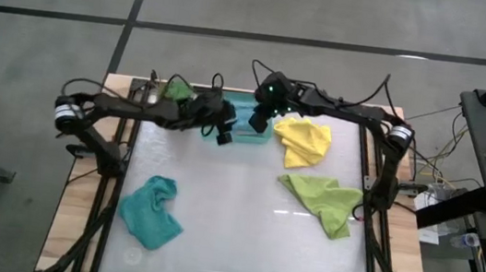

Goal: Fold microfiber towels
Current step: Fold the light blue microfiber cloth

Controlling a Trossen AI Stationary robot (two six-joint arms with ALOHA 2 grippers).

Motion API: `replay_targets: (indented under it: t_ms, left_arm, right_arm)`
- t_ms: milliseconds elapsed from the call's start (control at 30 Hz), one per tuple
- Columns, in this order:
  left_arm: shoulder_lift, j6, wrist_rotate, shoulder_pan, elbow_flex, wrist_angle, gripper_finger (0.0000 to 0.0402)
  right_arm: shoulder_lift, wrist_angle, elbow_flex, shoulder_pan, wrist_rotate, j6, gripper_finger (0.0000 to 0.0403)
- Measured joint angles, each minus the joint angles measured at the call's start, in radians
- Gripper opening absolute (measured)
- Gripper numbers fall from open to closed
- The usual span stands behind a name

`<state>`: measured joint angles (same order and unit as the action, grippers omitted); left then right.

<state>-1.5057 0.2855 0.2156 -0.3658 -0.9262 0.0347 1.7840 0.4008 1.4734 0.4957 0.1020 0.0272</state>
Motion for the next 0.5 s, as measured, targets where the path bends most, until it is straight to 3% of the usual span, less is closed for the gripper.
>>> replay_targets:
  t_ms: [300,500]
  left_arm:
    - [0.092,-0.091,-0.152,0.169,0.07,0.006,0.016]
    - [0.091,-0.208,-0.155,0.273,0.074,0.01,0.016]
  right_arm:
    - [-0.155,-0.152,-0.223,-0.14,0.0,-0.034,0.0009]
    - [-0.219,-0.187,-0.331,-0.239,0.002,-0.031,0.0009]
